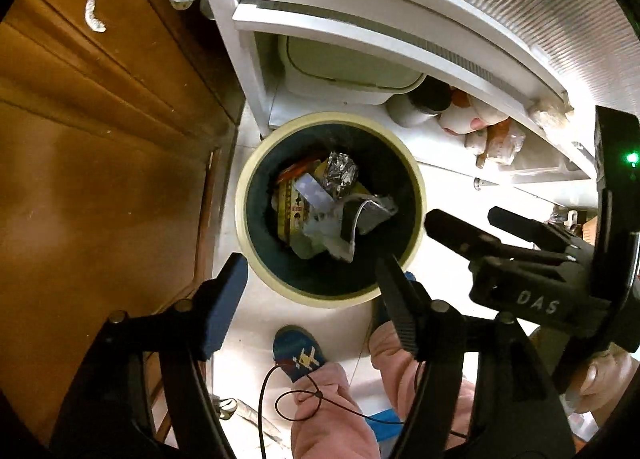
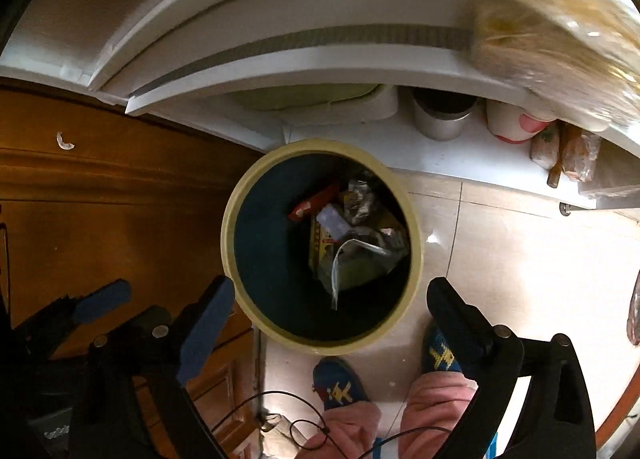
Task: Collect trash
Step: 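Open both grippers to drop the pouch and carton into the bin, then raise both tools back over the counter toward the paper cup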
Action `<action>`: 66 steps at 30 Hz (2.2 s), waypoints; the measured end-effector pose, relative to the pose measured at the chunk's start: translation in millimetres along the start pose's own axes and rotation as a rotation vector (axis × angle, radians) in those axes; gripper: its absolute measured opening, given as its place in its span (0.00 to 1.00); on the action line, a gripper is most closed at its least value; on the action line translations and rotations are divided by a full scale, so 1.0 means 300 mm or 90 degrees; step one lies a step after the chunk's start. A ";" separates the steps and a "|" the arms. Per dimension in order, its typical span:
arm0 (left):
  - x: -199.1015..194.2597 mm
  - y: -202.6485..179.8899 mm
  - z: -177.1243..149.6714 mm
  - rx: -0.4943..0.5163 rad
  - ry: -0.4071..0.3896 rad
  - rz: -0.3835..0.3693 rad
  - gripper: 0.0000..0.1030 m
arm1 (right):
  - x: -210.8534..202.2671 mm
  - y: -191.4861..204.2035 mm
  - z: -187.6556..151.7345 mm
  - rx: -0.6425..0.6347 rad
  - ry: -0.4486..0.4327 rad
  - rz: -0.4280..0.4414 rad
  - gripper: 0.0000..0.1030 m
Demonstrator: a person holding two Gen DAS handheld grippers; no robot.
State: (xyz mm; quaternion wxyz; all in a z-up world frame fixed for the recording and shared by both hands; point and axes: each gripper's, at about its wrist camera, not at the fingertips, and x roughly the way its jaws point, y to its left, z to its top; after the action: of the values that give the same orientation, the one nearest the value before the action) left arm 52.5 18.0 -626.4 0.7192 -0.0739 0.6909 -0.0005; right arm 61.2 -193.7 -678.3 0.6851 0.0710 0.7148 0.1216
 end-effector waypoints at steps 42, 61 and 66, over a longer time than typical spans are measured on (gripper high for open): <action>-1.625 -0.133 -0.317 0.101 -0.285 -0.069 0.63 | -1.658 0.523 -0.350 -0.116 -0.308 0.059 0.95; -2.050 -0.104 -0.089 0.153 -0.439 -0.070 0.63 | -2.124 0.693 -0.204 -0.161 -0.486 0.010 0.94; -2.084 -0.094 0.064 0.124 -0.449 -0.051 0.63 | -2.159 0.732 -0.010 -0.211 -0.488 -0.005 0.78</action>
State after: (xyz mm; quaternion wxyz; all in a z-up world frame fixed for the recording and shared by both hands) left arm 46.1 56.5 -1.5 0.9163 -0.0275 0.3936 -0.0689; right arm 77.1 -156.7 4.5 0.9042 -0.0028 0.3787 0.1973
